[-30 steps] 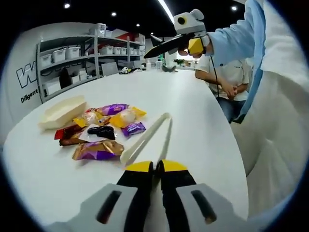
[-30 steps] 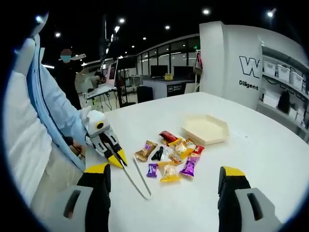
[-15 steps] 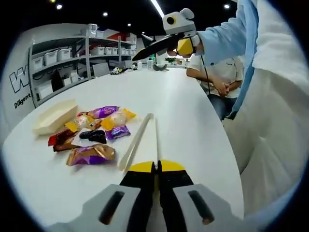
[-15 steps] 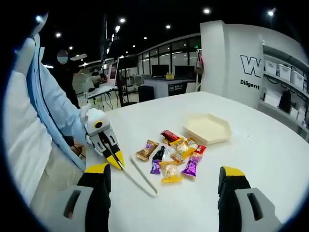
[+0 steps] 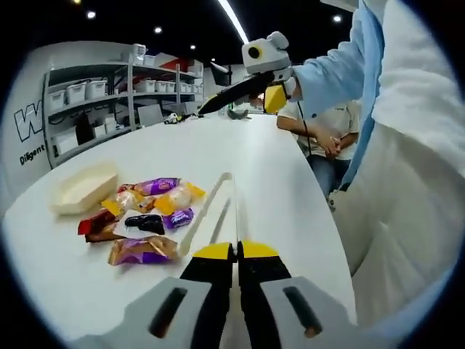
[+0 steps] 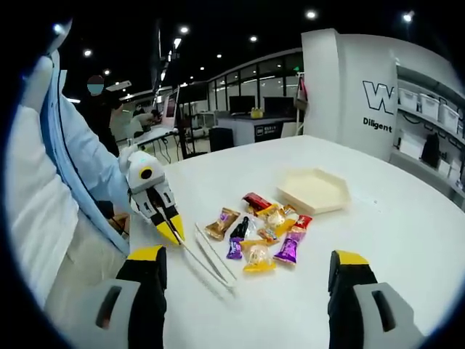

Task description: Place the target food into the container with the food tongs after gripping and lifting it, then release it inside without dropping or visibly crushing the food.

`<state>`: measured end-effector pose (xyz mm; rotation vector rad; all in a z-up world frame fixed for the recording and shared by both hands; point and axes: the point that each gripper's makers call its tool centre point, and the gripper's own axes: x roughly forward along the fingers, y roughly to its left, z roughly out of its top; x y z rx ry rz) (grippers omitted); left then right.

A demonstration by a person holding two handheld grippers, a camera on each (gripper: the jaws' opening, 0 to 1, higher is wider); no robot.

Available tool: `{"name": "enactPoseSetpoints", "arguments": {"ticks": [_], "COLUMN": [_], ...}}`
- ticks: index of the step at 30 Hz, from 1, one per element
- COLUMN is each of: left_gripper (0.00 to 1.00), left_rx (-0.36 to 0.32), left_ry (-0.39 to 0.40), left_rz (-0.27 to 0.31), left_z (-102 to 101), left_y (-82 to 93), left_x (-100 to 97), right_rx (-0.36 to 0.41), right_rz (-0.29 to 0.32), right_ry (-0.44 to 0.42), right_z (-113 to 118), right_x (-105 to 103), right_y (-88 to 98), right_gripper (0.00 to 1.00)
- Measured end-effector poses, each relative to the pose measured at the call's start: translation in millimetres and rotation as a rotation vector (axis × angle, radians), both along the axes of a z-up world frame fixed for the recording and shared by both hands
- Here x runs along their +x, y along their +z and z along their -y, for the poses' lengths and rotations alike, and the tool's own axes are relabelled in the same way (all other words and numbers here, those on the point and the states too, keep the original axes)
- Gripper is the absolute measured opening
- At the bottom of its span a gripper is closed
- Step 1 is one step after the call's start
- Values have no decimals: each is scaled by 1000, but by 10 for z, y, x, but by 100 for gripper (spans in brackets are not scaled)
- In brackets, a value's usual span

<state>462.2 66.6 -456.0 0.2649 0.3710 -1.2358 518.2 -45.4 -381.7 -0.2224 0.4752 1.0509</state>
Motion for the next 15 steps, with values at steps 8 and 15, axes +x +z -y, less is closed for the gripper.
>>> {"name": "enactPoseSetpoints", "arguments": {"ticks": [8,15], "left_gripper": [0,0], "left_rx": [-90,-150], "left_ry": [25,21], "left_rz": [22,42], "left_z": [2,38], "left_y": [294,542], "left_x": [101,133], "right_rx": [6,19], "right_rz": [-2,-9], "right_ry": [8,35], "right_z": [-22,-93], "right_x": [2,-19], "right_y": [-14,-20], "right_gripper": [94,94]}}
